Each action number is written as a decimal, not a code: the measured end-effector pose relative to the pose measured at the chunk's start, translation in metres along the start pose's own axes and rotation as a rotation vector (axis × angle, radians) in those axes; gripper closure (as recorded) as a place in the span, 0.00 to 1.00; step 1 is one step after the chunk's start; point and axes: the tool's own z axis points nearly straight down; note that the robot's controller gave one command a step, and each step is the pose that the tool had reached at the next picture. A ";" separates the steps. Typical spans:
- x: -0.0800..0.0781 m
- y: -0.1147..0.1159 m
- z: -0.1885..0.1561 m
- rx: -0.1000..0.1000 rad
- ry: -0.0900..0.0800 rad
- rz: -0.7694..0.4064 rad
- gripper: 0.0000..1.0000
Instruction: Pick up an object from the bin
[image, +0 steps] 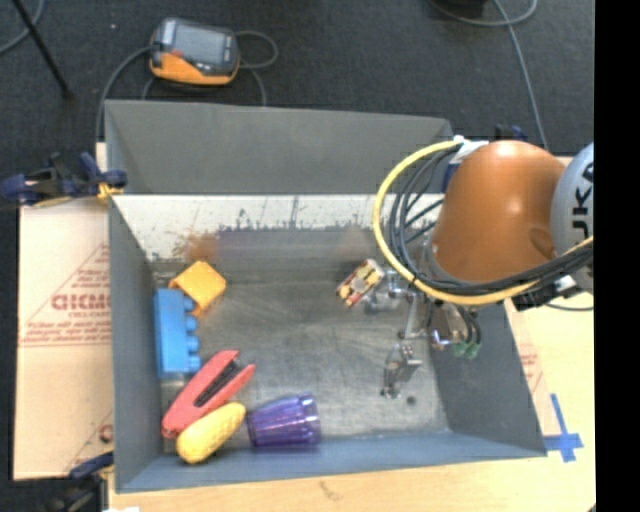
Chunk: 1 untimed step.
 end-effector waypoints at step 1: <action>-0.031 0.001 0.032 -0.001 -0.009 0.049 0.00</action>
Offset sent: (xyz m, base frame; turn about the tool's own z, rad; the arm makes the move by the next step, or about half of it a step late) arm 0.0782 0.0225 -0.0740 0.0322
